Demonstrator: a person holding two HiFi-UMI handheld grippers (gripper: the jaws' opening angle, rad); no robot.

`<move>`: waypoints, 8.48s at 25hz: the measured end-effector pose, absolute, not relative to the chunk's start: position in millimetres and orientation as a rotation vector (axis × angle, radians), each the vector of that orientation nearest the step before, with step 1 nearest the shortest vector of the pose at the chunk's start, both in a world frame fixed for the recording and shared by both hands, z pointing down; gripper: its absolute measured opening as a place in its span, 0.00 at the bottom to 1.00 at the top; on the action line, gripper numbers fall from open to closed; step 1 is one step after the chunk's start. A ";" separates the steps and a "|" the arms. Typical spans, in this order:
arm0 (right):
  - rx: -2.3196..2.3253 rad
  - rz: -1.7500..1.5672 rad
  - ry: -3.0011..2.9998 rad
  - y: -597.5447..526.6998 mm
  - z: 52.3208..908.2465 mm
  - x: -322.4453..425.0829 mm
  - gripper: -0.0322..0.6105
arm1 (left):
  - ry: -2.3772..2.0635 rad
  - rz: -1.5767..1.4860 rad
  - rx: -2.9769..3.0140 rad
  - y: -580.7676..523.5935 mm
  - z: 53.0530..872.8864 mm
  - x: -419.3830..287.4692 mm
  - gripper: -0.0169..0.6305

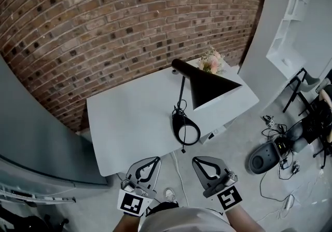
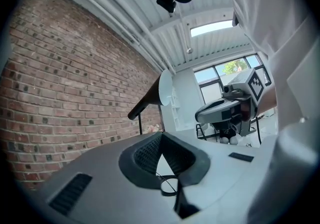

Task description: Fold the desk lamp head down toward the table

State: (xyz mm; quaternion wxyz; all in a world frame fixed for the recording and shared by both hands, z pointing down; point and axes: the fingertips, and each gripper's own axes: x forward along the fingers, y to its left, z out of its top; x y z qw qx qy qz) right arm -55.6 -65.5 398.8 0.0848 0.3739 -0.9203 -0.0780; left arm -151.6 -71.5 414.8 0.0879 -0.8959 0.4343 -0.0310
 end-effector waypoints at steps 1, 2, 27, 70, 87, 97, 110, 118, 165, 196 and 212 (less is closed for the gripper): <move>1.115 -0.235 -2.744 -69.3 399.1 -60.8 0.08 | 1.258 -0.108 -2.666 -74.9 416.8 -152.2 0.04; 1.114 -0.241 -2.743 -72.4 399.3 -65.9 0.08 | 1.224 -0.118 -2.670 -78.5 419.1 -152.1 0.04; 1.073 -0.257 -2.805 -100.2 395.7 -18.5 0.08 | 1.173 -0.132 -2.592 -121.8 367.1 -91.9 0.04; 1.087 -0.298 -2.847 -134.0 375.2 34.9 0.08 | 1.016 -0.039 -2.372 -164.1 261.0 -29.9 0.56; 1.103 -0.258 -2.843 -140.4 381.6 42.5 0.08 | 1.060 -0.037 -2.311 -168.7 261.1 -33.6 0.38; 1.095 -0.254 -2.850 -142.3 382.7 42.5 0.08 | 1.068 -0.041 -2.307 -171.0 263.7 -34.5 0.28; 1.086 -0.261 -2.840 -142.4 385.4 43.5 0.08 | 1.106 -0.021 -2.301 -173.6 260.6 -41.0 0.15; 1.094 -0.241 -2.844 -143.0 387.5 42.5 0.08 | 1.100 -0.016 -2.297 -172.5 262.5 -41.0 0.14; 1.121 -0.184 -2.830 -129.6 392.0 50.4 0.08 | 1.080 -0.254 -2.413 -155.7 337.5 -32.2 0.15; 1.203 -0.159 -2.773 -117.9 398.0 56.6 0.08 | 1.037 -0.483 -2.475 -173.4 423.3 -37.4 0.26; 1.202 -0.146 -2.770 -131.5 398.0 52.1 0.08 | 1.021 -0.648 -2.442 -193.9 458.0 -46.1 0.29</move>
